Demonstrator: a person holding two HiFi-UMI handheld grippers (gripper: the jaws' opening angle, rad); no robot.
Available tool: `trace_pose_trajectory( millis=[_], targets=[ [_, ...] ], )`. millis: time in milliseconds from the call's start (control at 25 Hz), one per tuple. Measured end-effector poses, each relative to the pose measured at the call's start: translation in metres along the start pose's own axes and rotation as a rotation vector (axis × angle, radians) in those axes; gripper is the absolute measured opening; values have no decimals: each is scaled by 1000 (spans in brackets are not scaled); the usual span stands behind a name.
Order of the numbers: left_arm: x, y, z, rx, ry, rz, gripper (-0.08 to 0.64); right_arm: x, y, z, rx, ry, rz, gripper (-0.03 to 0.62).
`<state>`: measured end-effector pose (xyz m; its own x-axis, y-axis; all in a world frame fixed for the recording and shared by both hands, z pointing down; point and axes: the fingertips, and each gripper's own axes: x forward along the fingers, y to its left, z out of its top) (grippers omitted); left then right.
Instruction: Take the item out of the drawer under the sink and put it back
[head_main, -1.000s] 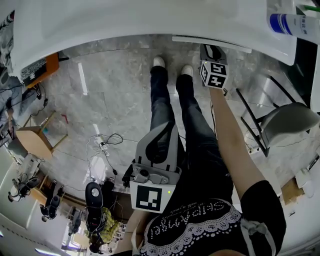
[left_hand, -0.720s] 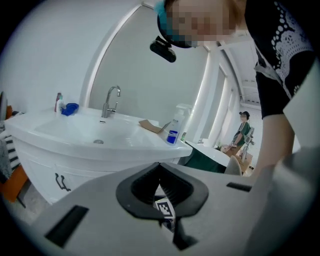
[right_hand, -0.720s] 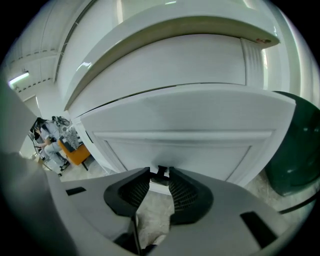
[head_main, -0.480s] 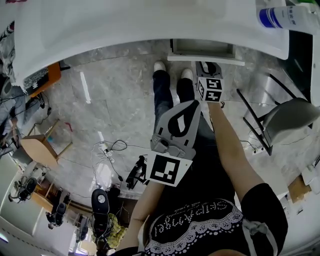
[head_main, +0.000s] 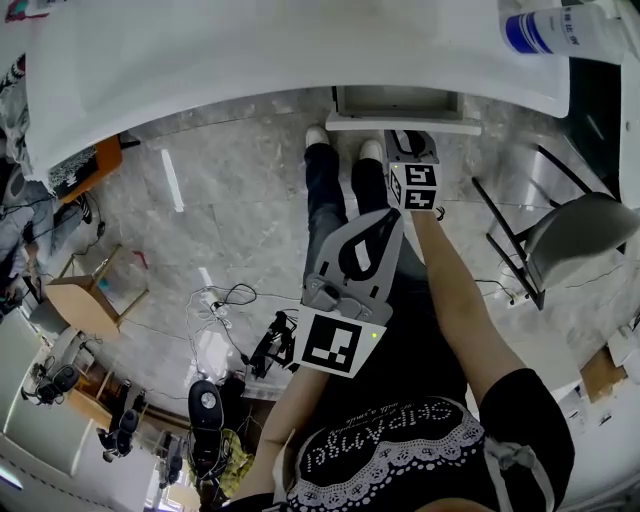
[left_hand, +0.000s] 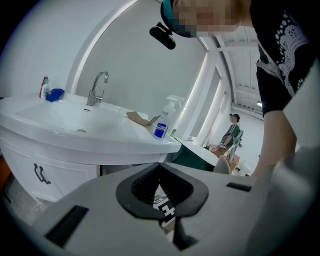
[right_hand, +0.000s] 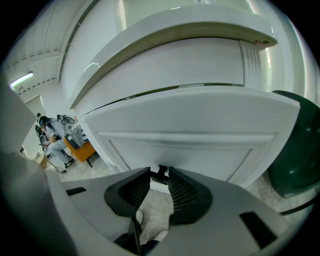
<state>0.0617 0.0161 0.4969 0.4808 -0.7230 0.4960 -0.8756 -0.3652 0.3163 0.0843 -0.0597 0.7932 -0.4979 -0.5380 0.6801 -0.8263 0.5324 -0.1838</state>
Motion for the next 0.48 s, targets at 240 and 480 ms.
trace_pose_trajectory(
  millis=[240,480],
  targets=[
    [2,5,8,-120,-60,42,5,-7,4,-9,7,0,8,123],
    [0,6,6,-120,-51,43,5,-13,5,-14,10,-8,12,122]
  ],
)
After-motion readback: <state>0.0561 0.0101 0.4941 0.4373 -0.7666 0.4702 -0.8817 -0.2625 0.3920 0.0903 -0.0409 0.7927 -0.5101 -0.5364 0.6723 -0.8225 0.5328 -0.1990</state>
